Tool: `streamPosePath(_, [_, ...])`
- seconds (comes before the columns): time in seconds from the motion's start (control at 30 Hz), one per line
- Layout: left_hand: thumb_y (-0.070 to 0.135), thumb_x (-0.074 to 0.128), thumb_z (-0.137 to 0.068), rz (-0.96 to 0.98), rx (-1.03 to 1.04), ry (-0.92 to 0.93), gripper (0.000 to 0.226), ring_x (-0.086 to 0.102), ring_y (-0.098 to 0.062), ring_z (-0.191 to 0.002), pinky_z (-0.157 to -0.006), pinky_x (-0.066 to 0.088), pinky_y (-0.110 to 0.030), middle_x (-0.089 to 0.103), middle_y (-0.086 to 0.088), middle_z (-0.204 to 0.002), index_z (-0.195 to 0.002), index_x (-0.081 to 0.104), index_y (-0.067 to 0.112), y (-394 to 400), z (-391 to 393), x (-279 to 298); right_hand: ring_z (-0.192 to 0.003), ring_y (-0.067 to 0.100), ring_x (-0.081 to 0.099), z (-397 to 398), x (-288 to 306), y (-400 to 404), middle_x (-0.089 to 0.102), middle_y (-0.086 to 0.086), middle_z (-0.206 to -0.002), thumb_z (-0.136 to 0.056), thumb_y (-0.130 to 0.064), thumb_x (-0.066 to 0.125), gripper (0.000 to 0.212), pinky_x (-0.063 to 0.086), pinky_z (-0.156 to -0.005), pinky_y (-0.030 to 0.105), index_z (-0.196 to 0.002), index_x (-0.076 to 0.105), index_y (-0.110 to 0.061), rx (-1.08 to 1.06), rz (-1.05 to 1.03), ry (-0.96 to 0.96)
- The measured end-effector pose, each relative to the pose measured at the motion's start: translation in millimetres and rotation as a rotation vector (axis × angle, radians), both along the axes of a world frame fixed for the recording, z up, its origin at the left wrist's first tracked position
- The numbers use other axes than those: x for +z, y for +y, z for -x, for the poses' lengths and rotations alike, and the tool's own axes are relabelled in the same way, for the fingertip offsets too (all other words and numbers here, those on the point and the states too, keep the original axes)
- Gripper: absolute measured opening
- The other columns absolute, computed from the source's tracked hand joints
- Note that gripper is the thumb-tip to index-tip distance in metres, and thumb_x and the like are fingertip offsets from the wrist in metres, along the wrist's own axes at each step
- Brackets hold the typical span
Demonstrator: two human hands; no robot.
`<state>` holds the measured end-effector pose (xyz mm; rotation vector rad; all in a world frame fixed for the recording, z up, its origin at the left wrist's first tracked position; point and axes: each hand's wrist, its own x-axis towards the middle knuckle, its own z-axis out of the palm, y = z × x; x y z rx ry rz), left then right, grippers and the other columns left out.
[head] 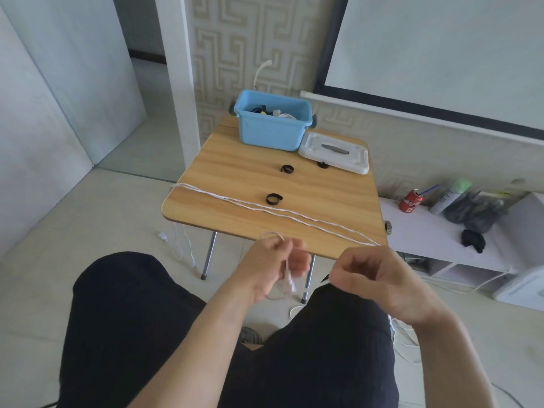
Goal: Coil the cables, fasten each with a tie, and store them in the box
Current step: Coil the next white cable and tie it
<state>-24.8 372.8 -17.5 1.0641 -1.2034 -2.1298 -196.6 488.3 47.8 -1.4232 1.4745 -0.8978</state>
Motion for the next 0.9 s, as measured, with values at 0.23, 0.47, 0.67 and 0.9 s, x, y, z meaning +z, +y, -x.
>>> streamPosePath(0.23, [0.008, 0.034, -0.108, 0.127, 0.104, -0.038, 0.028, 0.071, -0.027, -0.084, -0.092, 0.049, -0.041, 0.074, -0.012, -0.088, -0.102, 0.061, 0.003, -16.4, -11.3, -8.7, -0.055, 0.011, 0.040, 3.0, -5.6, 8.2, 0.049, -0.005, -0.057, -0.068, -0.045, 0.066, 0.033, 0.033, -0.055, 0.026, -0.065, 0.062, -0.012, 0.175, -0.301, 0.348])
streamPosePath(0.47, [0.029, 0.039, -0.108, 0.259, -0.733, -0.095, 0.037, 0.056, -0.021, -0.069, -0.076, 0.049, -0.032, 0.060, -0.006, -0.075, -0.106, 0.065, 0.003, -5.7, -21.6, 0.3, -0.053, 0.016, 0.032, 22.3, -22.5, -10.7, 0.041, -0.003, -0.054, -0.095, -0.035, 0.067, 0.032, 0.028, -0.058, 0.032, -0.077, 0.065, -0.009, -0.642, -0.012, 0.120])
streamPosePath(0.67, [0.035, 0.040, -0.107, 0.047, -0.791, 0.142, 0.040, 0.023, -0.012, -0.049, -0.049, 0.024, -0.025, 0.025, 0.004, -0.057, -0.073, 0.051, 0.017, -5.1, -19.2, -2.0, -0.053, 0.006, 0.042, 9.4, -49.6, -19.3, 0.051, -0.007, -0.059, -0.098, -0.037, 0.064, 0.029, 0.037, -0.056, 0.022, -0.079, 0.069, -0.015, -0.788, 0.069, 0.203])
streamPosePath(0.9, [0.034, 0.042, -0.092, -0.370, -0.558, 0.460, 0.033, 0.013, -0.008, -0.040, -0.036, 0.017, -0.019, 0.016, 0.010, -0.049, -0.060, 0.040, 0.025, -10.7, -15.7, -10.5, -0.086, -0.003, 0.059, -34.2, -56.4, -26.8, 0.068, -0.020, -0.089, -0.097, -0.057, 0.038, 0.041, 0.046, -0.079, 0.022, -0.099, 0.068, -0.030, -0.199, -0.009, 0.175])
